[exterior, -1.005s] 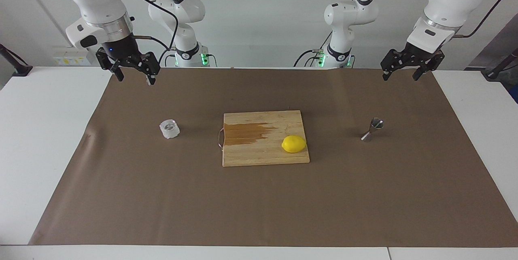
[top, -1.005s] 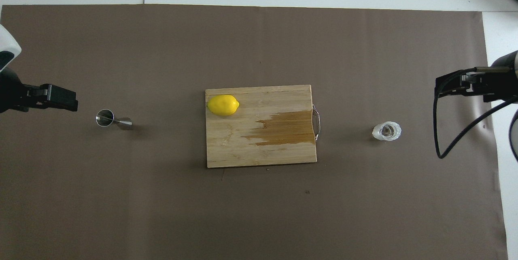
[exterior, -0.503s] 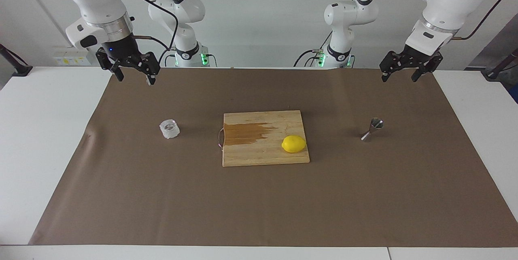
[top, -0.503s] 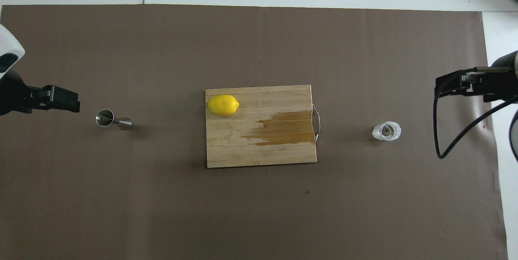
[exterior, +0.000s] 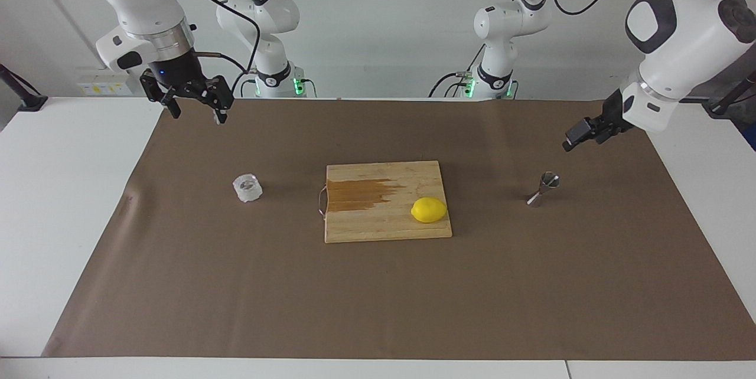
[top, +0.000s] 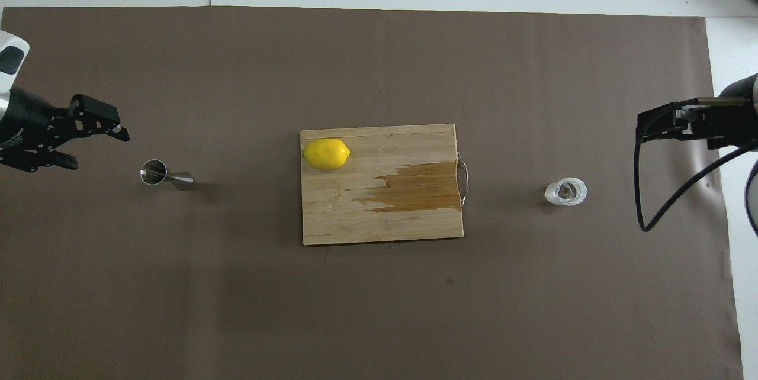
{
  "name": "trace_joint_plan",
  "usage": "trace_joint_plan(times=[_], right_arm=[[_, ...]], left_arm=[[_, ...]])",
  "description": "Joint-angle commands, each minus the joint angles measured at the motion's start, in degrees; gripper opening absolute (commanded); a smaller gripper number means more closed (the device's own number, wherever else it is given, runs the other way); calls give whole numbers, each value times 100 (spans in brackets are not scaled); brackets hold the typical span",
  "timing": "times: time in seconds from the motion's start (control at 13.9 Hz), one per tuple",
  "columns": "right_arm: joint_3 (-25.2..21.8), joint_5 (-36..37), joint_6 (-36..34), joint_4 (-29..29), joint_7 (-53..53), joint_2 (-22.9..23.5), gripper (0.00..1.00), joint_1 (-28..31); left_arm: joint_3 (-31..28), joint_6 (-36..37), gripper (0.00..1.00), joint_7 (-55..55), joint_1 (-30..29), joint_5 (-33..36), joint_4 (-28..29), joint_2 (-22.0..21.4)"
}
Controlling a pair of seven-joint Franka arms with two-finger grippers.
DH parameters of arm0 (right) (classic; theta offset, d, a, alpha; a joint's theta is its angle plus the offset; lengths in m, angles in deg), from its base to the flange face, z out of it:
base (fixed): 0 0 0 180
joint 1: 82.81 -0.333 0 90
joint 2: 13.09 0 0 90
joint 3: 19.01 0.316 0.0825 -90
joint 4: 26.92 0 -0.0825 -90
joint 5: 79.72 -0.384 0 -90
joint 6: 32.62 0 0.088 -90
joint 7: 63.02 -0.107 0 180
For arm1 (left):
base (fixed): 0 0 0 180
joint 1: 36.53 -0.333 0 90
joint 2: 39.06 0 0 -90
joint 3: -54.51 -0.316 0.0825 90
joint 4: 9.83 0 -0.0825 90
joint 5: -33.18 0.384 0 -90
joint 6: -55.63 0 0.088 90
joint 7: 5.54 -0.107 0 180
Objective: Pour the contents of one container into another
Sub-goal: 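Open the left gripper and move it to the small metal cup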
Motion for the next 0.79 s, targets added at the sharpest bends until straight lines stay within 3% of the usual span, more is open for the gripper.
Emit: trace_joint_plan(times=[0.0,0.36,0.72], right_arm=[[11,-143,-81,-16,16,-34,100,58],[11,-143,-81,-7,16,-34,100,58],[11,-143,-81,-16,16,-34,100,58]], left_arm=[[24,-498,100,1273,-303,-541,443,5],[24,-2029,100,2911,-646,-2281,2411,-733],[33,-2652,100,3578,-646,-2635,3011,-901]])
